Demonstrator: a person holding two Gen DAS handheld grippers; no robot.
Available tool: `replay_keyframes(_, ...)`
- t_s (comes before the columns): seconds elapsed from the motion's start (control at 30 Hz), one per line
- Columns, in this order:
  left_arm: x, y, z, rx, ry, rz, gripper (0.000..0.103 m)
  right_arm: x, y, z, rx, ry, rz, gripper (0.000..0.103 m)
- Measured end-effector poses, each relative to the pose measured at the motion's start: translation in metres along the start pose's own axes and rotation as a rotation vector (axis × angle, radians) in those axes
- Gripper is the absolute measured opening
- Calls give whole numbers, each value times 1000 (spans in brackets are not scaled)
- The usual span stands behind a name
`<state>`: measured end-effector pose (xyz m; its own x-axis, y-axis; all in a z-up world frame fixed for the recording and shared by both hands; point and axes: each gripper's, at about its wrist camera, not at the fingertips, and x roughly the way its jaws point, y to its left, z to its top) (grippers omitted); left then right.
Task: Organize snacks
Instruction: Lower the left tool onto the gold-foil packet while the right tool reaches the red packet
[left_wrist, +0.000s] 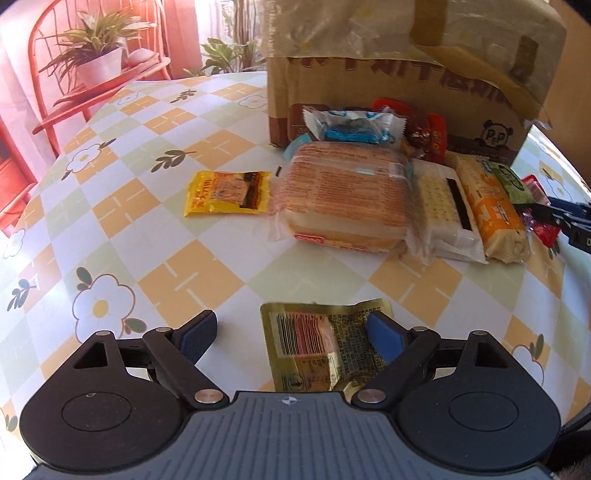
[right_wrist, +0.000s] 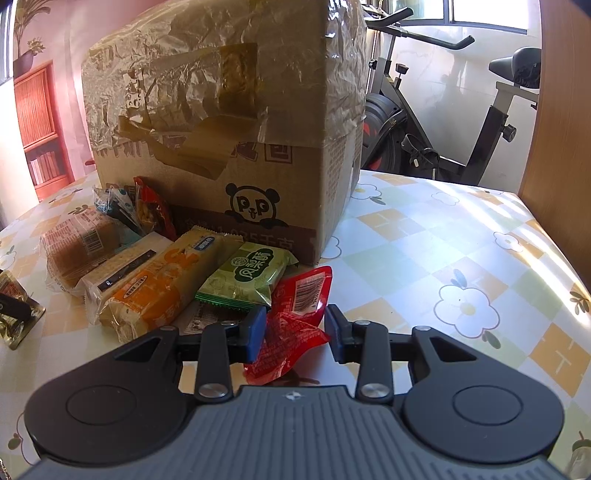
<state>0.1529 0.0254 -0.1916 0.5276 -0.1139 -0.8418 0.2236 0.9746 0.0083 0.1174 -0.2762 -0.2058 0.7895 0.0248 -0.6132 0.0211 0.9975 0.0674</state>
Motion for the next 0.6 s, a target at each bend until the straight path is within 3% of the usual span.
replay_keyframes(0.23, 15, 48, 26, -191, -15, 107, 87, 1, -2, 0, 12, 6, 7, 37)
replay_keyframes(0.4, 8, 68, 30, -267, -12, -36, 84, 1, -2, 1, 15, 7, 11, 37)
replay_keyframes(0.5, 1, 69, 24, -214, -45, -73, 83, 1, -2, 1, 15, 7, 12, 37)
replay_keyframes(0.6, 5, 68, 29, -151, -50, -142, 73, 2, -3, 1, 16, 10, 15, 37)
